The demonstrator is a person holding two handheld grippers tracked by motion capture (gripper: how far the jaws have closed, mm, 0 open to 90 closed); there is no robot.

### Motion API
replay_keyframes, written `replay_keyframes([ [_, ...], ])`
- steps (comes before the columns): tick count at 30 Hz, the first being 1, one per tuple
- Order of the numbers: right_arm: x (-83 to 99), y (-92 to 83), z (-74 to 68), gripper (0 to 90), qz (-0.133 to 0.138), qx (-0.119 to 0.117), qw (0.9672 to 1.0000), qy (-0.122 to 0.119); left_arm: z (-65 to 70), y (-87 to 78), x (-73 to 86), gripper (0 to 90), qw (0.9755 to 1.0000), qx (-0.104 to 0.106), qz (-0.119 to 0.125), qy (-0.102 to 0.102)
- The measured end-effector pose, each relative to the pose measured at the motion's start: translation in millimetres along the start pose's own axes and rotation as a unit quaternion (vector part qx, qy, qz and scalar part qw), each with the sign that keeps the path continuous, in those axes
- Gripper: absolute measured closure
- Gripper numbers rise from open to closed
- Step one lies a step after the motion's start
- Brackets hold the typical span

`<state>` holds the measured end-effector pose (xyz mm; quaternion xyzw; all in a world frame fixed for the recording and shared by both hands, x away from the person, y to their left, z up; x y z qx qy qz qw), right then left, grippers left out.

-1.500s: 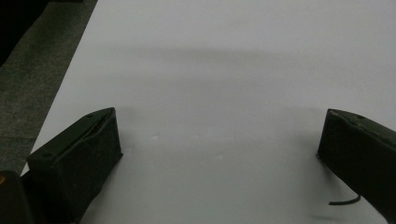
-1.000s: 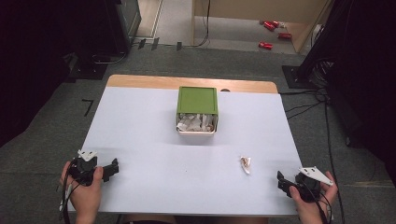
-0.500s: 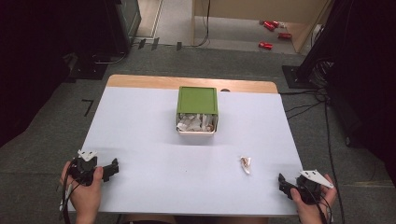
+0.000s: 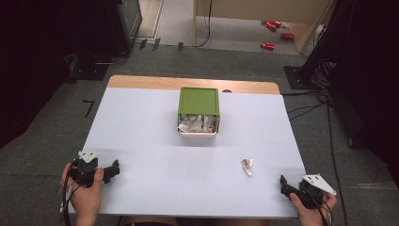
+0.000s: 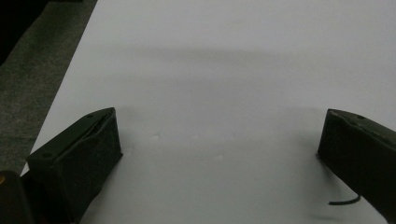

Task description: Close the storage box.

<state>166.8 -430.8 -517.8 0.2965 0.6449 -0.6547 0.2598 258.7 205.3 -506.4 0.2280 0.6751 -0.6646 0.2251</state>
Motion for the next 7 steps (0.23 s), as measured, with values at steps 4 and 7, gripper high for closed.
replay_keyframes([
  [4,1.7,-0.3,0.0,13.7,0.007,-0.001,1.0000,0.000,0.1,0.0,0.1,0.0,1.0000,0.000,0.000,0.000],
  [7,1.8,-0.3,0.6,14.0,0.009,-0.002,1.0000,-0.001,0.0,-0.1,0.2,0.0,1.0000,-0.001,0.000,0.001],
])
Point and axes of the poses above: each handheld gripper's, and its own axes: y roughly forward along the jaws, x roughly out of its underside, z roughly to its right, the point moved 1 cm from there along y, roughly forward along the jaws, and after that the axes turned 6 degrees about -z, right-handed, at the moved point
